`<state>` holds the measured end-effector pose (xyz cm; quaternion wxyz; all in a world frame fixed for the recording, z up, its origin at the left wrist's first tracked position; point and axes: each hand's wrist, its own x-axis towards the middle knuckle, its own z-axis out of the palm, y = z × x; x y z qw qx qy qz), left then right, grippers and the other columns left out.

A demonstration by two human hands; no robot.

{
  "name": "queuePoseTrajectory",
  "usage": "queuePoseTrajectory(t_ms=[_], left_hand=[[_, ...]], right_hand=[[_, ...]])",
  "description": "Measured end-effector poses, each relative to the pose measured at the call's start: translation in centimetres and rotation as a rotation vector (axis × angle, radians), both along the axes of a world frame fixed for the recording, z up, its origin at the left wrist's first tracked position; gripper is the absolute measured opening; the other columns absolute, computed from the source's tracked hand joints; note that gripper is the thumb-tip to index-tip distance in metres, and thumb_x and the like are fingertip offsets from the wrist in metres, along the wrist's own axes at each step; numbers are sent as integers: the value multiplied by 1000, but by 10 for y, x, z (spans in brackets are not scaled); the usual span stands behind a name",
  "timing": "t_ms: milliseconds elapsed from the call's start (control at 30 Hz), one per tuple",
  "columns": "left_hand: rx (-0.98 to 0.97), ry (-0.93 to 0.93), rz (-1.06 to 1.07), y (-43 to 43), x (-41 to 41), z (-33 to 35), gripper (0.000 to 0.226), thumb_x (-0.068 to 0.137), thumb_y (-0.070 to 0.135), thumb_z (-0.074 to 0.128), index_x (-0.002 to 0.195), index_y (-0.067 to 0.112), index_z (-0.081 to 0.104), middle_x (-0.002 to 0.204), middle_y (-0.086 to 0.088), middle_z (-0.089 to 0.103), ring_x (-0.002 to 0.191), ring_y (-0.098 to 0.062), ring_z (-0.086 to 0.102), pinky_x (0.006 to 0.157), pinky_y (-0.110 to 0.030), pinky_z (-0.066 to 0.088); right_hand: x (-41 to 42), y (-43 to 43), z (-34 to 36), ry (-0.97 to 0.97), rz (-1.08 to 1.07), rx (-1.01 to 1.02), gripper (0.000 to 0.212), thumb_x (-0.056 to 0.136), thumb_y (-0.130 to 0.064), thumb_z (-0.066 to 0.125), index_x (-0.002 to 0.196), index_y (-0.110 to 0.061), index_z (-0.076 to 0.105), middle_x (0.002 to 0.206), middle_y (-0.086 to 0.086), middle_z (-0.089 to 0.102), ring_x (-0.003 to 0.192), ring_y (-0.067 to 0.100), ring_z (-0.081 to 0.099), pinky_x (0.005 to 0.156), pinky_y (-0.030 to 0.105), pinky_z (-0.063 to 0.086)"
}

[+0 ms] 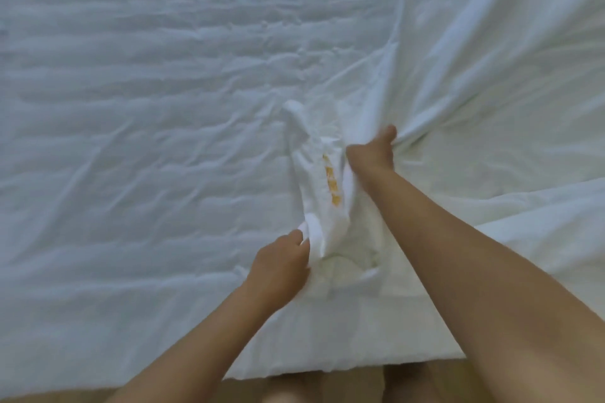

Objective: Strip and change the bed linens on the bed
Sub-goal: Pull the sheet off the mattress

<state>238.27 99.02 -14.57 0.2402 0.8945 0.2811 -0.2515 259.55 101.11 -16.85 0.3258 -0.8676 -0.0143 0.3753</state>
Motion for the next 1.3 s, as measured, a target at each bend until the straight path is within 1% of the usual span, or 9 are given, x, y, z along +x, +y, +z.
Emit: queuePoseTrajectory(t_ms=[133, 233, 400, 567, 700, 800, 1033, 1200, 1300], left_hand=[[-192, -313, 413, 36, -10, 9, 55, 69, 67, 52, 93, 19, 62, 85, 1, 53, 80, -17, 51, 66, -26, 34], [-330, -532, 935, 80, 40, 8, 70, 67, 64, 58, 113, 11, 60, 106, -9, 60, 85, -12, 55, 75, -19, 41], [-643, -160, 946, 84, 127, -8, 88, 77, 64, 62, 142, 11, 32, 130, -7, 51, 105, -18, 57, 78, -29, 46], [-1172, 110, 903, 34, 150, -4, 59, 80, 54, 65, 116, 7, 61, 100, -11, 71, 87, -25, 69, 77, -35, 56], [-794, -119, 904, 16, 157, 10, 19, 76, 25, 71, 89, 13, 67, 82, -8, 68, 63, -19, 63, 61, -28, 52], [-437, -205, 674, 6, 155, 34, 21, 77, 34, 67, 81, 14, 66, 77, -3, 67, 68, -20, 64, 62, -32, 51], [-197, -165, 439, 27, 103, 86, 29, 83, 41, 58, 70, 15, 54, 65, 2, 57, 61, -17, 56, 50, -27, 39], [57, -59, 90, 56, 37, 110, 43, 85, 46, 52, 62, 18, 28, 60, 3, 36, 55, -19, 36, 52, -31, 25], [27, -129, 15, 64, -11, 114, 44, 87, 43, 51, 61, 16, 28, 58, 4, 32, 52, -20, 35, 51, -30, 21]], right_hand=[[-20, -20, 7, -82, 110, 62, 64, 82, -5, 45, 143, -17, 30, 130, 7, 54, 116, 32, 51, 96, 33, 42], [-26, -46, 33, 26, 207, 266, 54, 76, -1, 44, 126, -18, 51, 103, -4, 62, 97, 16, 60, 81, 25, 48], [-30, -106, 59, 313, 416, 334, 54, 58, -12, 43, 107, -29, 56, 85, -18, 64, 64, -11, 59, 54, 7, 43], [-11, -137, 65, 480, 523, 286, 46, 57, -13, 46, 97, -33, 59, 74, -21, 66, 65, -7, 60, 53, 10, 44], [24, -132, 71, 375, 351, 187, 19, 65, -35, 56, 74, -21, 65, 67, -7, 63, 69, 12, 58, 62, 25, 46], [42, -106, 73, 61, 92, 199, 32, 80, -47, 60, 77, -15, 56, 78, -2, 57, 74, 18, 55, 69, 35, 47], [32, -35, 81, -68, 245, -10, 82, 70, -76, 52, 117, -8, 55, 115, 7, 54, 105, 26, 54, 89, 39, 47], [-11, 9, 87, -27, 447, -184, 65, 72, -75, 45, 75, -11, 56, 66, -1, 59, 47, 16, 60, 42, 21, 40], [-54, 44, 75, 31, 460, -294, 41, 82, -48, 53, 79, -8, 58, 56, 5, 58, 35, 17, 54, 43, 20, 42]])
